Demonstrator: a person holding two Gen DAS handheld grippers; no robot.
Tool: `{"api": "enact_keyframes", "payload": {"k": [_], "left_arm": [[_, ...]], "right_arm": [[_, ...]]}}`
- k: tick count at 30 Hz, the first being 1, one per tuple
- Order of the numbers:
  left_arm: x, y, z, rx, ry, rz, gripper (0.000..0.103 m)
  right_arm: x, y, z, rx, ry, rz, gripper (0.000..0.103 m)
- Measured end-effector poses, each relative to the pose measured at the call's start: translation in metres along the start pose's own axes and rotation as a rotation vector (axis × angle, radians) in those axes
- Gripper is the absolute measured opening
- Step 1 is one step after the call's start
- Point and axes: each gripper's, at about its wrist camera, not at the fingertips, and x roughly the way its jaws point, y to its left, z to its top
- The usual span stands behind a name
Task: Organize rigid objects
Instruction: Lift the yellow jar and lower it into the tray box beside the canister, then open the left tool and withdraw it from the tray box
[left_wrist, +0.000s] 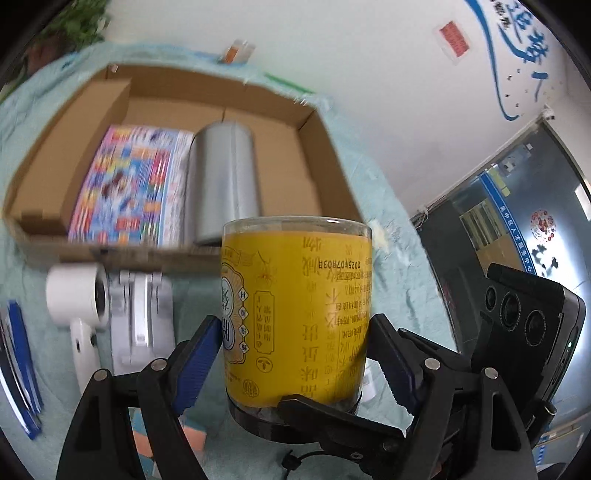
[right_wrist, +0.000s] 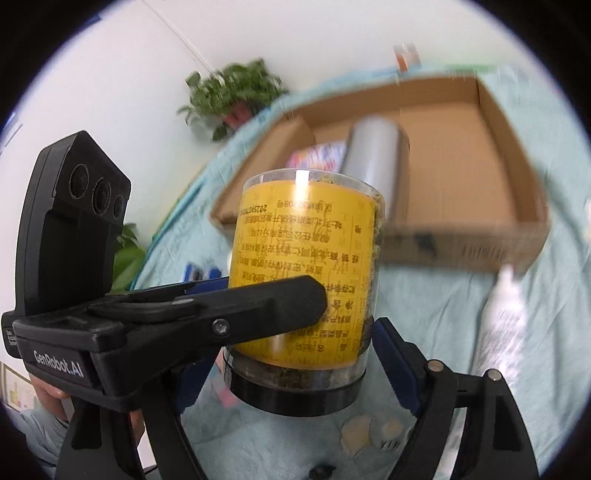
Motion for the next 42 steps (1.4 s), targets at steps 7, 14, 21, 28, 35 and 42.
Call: {"api": "enact_keyframes", "payload": {"k": [7,14,21,28,35,42], "left_arm": [[-0.025,-0.057,0.08,0.139,-0.088,0.003,0.079],[-0.01,-0.075,0.156,0.173,-0.051,0.016,0.079],[0.043,-0.048,0.166,0.071,0.054,-0.024,0.079],[0.12,-0.014,0.155,-0.041,0.187,-0.05,0.079],[0.15,-0.025,0.159,0.039,0.215,0.042,0.077],[0.124,-0.032,0.161,0.132,0.116,0.142,0.076]], "right_arm": [[-0.037,0.01,0.06,-0.073,-0.126,-0.063,0.082],[-0.038,-0.017,0.121,-0.032,-0.084,-0.058,0.083],[-0.002,-0.052,0.131,0.016,0.044,-0.086,0.083],[0.038,-0.1,0.111,0.102,0.18,-0.099,0.083],[0.052,-0.115,0.098,0.106,0.235,-0.171,0.081],[0.068,-0.12,0.091,0.151,0.248,-0.215,0.081]]}}
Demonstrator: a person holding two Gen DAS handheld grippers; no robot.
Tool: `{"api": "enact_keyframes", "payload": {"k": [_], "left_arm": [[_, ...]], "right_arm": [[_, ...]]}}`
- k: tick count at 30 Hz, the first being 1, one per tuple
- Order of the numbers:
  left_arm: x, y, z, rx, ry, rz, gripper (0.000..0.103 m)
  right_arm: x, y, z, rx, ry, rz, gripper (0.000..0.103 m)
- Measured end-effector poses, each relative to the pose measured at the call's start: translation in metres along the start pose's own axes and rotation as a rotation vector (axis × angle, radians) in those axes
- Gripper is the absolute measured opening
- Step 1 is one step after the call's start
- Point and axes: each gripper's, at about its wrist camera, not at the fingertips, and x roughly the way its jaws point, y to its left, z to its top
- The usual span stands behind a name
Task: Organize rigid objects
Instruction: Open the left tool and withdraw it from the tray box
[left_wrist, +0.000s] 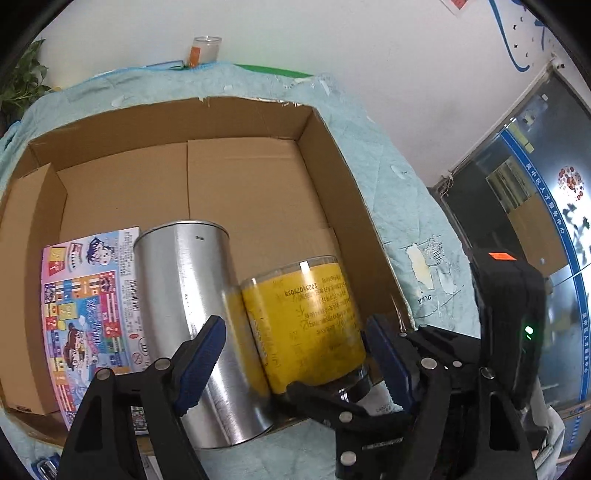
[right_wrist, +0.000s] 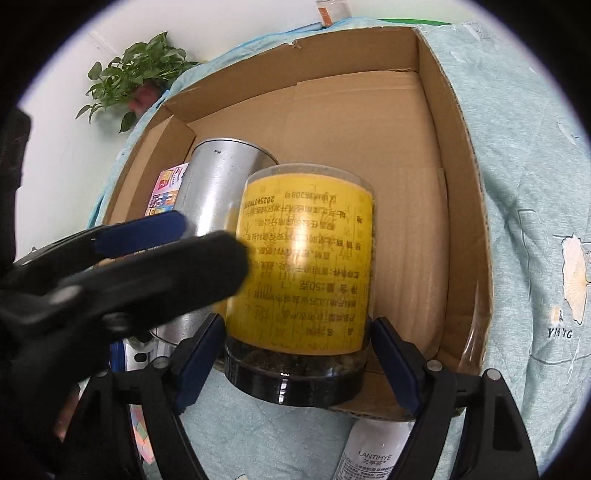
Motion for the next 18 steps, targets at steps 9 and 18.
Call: {"api": "enact_keyframes", "payload": {"k": [9,18], "left_arm": [[-0.099,0.037,-0.08,0.021,-0.328,0.112,0.082],[-0.154,0.074,-0.199,-0.008,-0.528,0.417,0.103]], "right_arm": [[-0.021,0.03,-0.028,-0.074,-0.117,-0.057,0.095],[-0.075,0.065,-0.125,-0.041,-0.472,-0.125,0.095]]}}
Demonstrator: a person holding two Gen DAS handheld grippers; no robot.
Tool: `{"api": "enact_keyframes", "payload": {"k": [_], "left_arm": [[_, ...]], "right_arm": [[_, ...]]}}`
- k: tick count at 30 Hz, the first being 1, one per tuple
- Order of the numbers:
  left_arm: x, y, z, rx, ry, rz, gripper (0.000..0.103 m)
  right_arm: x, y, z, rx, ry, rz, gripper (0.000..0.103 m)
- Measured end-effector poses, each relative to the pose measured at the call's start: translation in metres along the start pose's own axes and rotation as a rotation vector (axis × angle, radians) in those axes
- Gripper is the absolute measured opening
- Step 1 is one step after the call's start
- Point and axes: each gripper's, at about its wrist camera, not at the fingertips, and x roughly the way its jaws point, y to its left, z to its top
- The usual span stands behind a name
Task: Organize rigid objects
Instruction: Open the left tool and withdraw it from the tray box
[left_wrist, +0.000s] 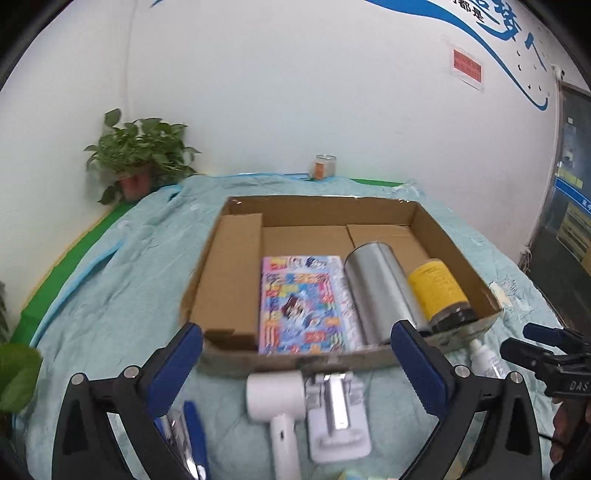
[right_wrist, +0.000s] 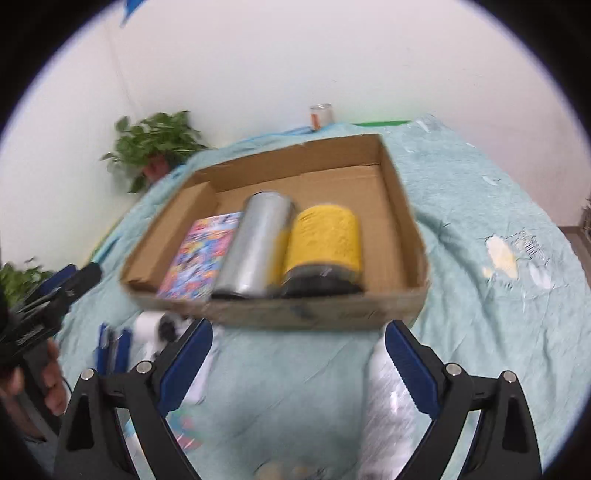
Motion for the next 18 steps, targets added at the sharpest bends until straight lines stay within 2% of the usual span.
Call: {"api": "enact_keyframes", "payload": {"k": [2,3,4,5,6,7,9,10,11,12,13,14,18], "left_arm": [[-0.015,0.004,-0.019,-0.033,-0.011,-0.007,0.101],[-0.022,0.013,-0.031,-0.041,-0.01,-0.017,0.09],[-0.028,0.013,-0.039,-0.056,0.002,-0.024,0.063],[-0.029,0.011,-0.045,-0.057,0.022,-0.027,0.047],[-0.029,0.01,-0.05,-0.049,0.049,-0.032,0.017],[-0.032,0.007,-0.056,-0.038,0.067,-0.035,0.01],[-0.04,0.004,-0.069,-0.031,0.058,-0.024,0.013],[-0.042,0.003,-0.076,-0.027,0.054,-0.029,0.032],[-0.046,-0.001,-0.08,-0.026,0.057,-0.036,0.053],[-0.044,-0.003,-0.082,-0.033,0.061,-0.036,0.103],[-0.048,-0.004,-0.085,-0.05,0.045,-0.021,0.101],[-0.05,-0.006,-0.088,-0.072,0.024,-0.01,0.103],[-0.046,-0.022,-0.092,-0.014,0.077,-0.038,0.103]], "right_arm": [[-0.01,0.008,-0.016,-0.034,-0.049,-0.024,0.093],[-0.014,0.009,-0.022,-0.035,-0.058,-0.026,0.09],[-0.018,0.008,-0.025,-0.03,-0.062,-0.023,0.071],[-0.02,0.007,-0.029,-0.027,-0.059,-0.03,0.047],[-0.023,0.006,-0.032,-0.034,-0.049,-0.051,0.04],[-0.026,0.006,-0.034,-0.045,-0.042,-0.077,0.038],[-0.03,0.007,-0.039,-0.069,-0.035,-0.098,0.038],[-0.033,0.006,-0.041,-0.072,-0.034,-0.087,0.047],[-0.035,0.003,-0.043,-0.071,-0.026,-0.083,0.069],[-0.035,0.0,-0.045,-0.063,-0.018,-0.082,0.081],[-0.036,-0.004,-0.048,-0.046,-0.013,-0.078,0.087],[-0.035,-0.012,-0.053,-0.019,0.001,-0.07,0.087],[-0.016,-0.044,-0.068,0.065,0.133,-0.095,0.085]]}}
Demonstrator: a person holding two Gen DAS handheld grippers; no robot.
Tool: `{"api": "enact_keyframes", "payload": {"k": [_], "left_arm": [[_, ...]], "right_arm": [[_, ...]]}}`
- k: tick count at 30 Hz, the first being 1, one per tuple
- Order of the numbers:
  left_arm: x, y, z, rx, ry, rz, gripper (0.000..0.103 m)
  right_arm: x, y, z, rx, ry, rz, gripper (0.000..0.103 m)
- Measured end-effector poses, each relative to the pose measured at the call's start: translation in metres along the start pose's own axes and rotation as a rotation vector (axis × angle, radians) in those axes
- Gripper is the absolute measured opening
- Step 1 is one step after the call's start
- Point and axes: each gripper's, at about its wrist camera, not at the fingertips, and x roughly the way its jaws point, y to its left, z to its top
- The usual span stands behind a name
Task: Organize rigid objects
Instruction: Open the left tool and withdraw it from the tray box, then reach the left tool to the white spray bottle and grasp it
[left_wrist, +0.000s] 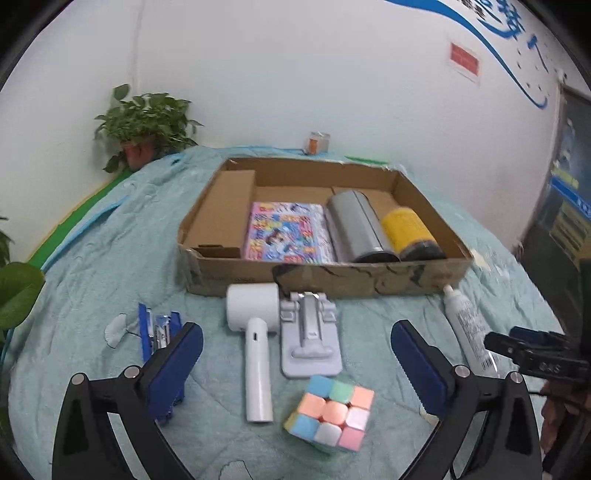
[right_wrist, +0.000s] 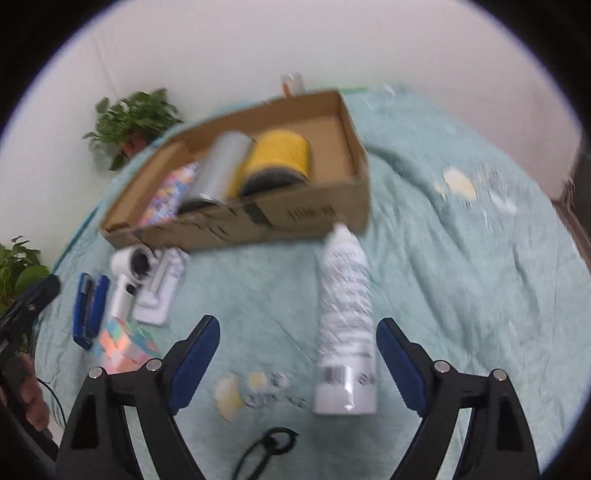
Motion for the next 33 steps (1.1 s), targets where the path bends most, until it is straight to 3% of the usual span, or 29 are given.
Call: {"api": "enact_keyframes", "payload": {"k": [3,5,7,12,17,18,20,23,25,29,32,33], "left_arm": [[-0.001,-0.008,-0.001,0.017,0.007,-0.015,0.103],[0.002,-0.014,-0.003,0.007,0.023,-0.041,0.103],[0.004,-0.02,-0.003,0.006,0.042,-0.066,0.103],[0.008,-0.035,-0.005,0.008,0.091,-0.175,0.103],[0.029,-0.06,-0.008,-0.037,0.251,-0.401,0.103],[0.035,-0.068,-0.008,-0.044,0.287,-0.448,0.103],[0.047,-0.083,-0.009,-0.049,0.348,-0.506,0.103],[0.064,-0.103,-0.009,-0.038,0.399,-0.55,0.102],[0.081,-0.116,-0.01,-0.048,0.45,-0.574,0.101],[0.111,-0.14,-0.013,-0.056,0.549,-0.62,0.093],[0.129,-0.16,-0.016,-0.047,0.604,-0.636,0.086],[0.136,-0.168,-0.018,-0.039,0.625,-0.643,0.08]], "right_arm": [[0.013,-0.014,-0.008,-0.009,0.045,-0.044,0.074],[0.027,-0.023,-0.015,-0.001,0.101,-0.063,0.05],[0.034,-0.028,-0.021,0.019,0.133,-0.02,0.044],[0.017,-0.021,-0.029,-0.052,0.105,-0.034,0.043],[-0.002,-0.01,-0.038,-0.167,0.107,-0.079,0.044],[-0.001,-0.009,-0.04,-0.176,0.116,-0.067,0.045],[-0.009,-0.008,-0.048,-0.159,0.105,0.05,0.05],[-0.025,-0.017,-0.051,-0.116,0.036,0.145,0.065],[-0.027,-0.027,-0.049,-0.076,0.028,0.16,0.065],[-0.01,-0.046,-0.045,0.045,0.107,0.26,0.065],[-0.001,-0.041,-0.044,0.033,0.135,0.259,0.064],[0.001,-0.039,-0.043,0.028,0.142,0.257,0.064]]}}
